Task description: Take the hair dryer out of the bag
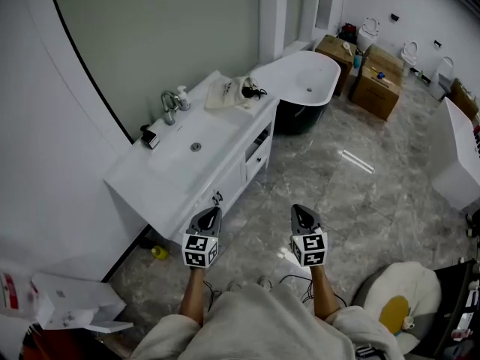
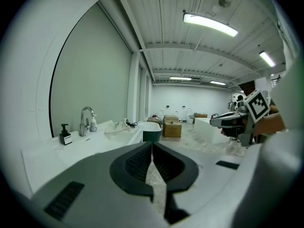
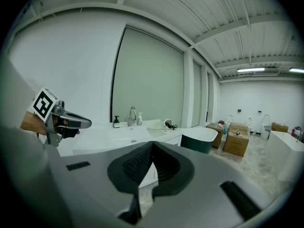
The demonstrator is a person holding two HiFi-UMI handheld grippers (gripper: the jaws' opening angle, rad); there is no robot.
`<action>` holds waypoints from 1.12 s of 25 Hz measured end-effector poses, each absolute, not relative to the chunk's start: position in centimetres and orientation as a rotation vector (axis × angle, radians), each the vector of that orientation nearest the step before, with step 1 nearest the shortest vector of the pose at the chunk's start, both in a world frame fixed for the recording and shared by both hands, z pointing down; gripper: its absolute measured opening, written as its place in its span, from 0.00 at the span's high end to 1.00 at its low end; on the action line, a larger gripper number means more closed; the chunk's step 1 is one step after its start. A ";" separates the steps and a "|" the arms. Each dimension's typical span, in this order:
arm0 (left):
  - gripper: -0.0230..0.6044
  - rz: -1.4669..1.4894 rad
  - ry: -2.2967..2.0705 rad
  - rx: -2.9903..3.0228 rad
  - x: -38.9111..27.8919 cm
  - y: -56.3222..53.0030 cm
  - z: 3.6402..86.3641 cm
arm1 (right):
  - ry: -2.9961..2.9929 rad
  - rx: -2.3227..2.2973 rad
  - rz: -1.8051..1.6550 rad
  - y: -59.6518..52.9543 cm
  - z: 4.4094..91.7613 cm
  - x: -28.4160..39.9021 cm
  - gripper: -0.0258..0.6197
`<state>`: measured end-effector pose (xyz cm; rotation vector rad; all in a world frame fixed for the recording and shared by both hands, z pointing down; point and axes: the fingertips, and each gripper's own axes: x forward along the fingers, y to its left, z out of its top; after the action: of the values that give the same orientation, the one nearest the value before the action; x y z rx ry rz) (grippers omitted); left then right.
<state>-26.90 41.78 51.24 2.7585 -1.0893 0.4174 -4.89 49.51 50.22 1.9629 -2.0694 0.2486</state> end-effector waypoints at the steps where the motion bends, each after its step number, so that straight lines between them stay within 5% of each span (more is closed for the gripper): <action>1: 0.94 0.410 -1.074 2.762 -26.7 41.9 51.2 | -2.069 1.966 0.249 49.5 50.3 -4.8 0.96; 5: 0.94 0.393 -1.076 2.757 -26.0 42.4 51.5 | -2.111 1.962 0.242 49.8 50.4 -4.5 0.95; 10: 0.72 0.400 -1.086 2.736 -25.0 43.1 52.0 | -2.187 1.927 0.259 50.0 50.5 -4.2 0.70; 14: 0.66 0.381 -1.074 2.731 -23.7 44.1 52.2 | -2.217 1.884 0.259 50.4 50.9 -3.7 0.56; 28: 0.63 0.391 -1.092 2.725 -20.4 45.1 53.6 | -2.197 1.881 0.245 50.7 52.3 -0.5 0.60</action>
<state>-20.44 45.06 53.55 2.7248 -1.0923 0.3909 -0.49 50.70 52.27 1.8811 -2.1974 0.2450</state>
